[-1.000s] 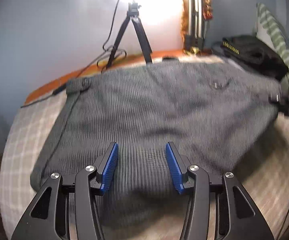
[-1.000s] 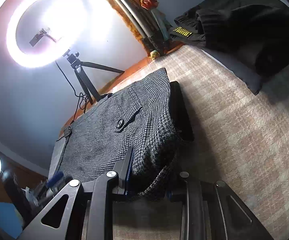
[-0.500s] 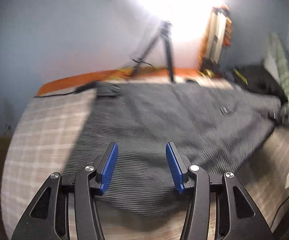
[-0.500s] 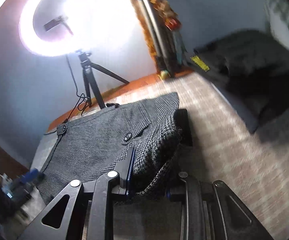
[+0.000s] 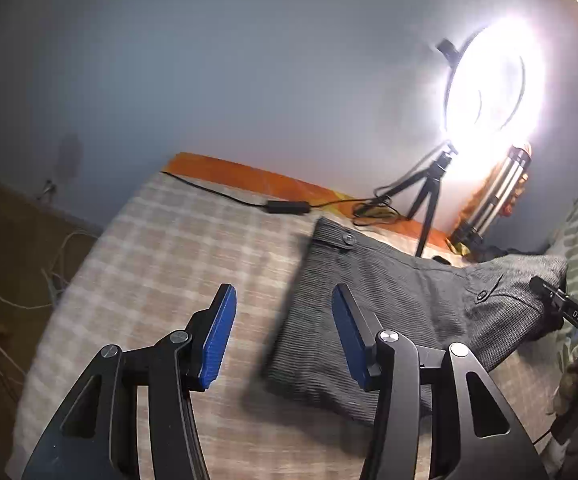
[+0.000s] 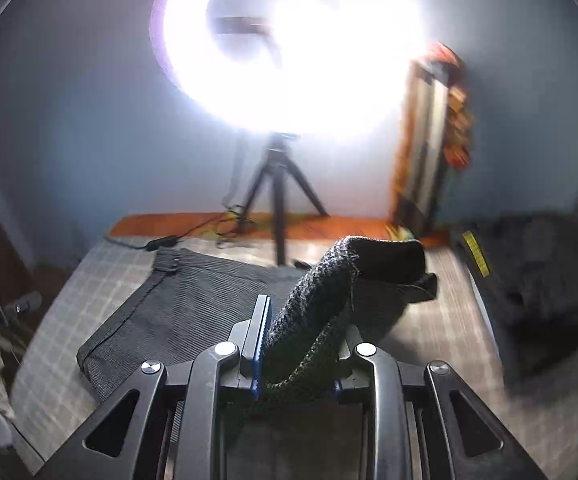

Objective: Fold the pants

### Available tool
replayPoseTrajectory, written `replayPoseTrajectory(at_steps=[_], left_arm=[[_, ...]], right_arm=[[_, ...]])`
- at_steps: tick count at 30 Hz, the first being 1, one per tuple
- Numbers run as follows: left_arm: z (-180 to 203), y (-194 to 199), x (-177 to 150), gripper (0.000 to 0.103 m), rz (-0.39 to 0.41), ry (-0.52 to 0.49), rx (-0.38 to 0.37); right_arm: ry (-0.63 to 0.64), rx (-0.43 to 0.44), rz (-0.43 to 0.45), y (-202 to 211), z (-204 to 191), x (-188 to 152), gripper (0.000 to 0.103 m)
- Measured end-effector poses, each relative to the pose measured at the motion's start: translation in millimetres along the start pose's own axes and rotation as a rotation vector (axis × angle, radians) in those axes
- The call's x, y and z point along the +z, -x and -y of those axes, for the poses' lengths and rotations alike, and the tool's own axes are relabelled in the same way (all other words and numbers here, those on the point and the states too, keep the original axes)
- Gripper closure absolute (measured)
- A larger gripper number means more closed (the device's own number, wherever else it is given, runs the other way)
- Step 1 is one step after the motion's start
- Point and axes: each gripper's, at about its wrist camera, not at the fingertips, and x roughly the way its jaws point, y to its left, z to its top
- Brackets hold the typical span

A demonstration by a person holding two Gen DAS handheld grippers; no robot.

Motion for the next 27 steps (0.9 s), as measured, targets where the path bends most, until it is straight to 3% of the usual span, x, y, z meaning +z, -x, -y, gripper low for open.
replayPoseTrajectory(at_steps=[7, 17, 22, 27], left_arm=[[-24, 4, 5, 0.054, 0.007, 0.042, 0.012], [-56, 17, 16, 0.054, 0.054, 0.125, 0.049], [-68, 18, 16, 0.054, 0.060, 0.136, 0.076], [-74, 19, 15, 0.054, 0.060, 0.134, 0.093]], right_arm=[[0.277, 0.022, -0.006, -18, -96, 5, 0.079], [0.503, 0.095, -0.085, -75, -206, -22, 0.081], [0.612, 0.128, -0.143, -102, -248, -50, 0.082], [0.644, 0.144, -0.159, -114, -256, -65, 0.082]])
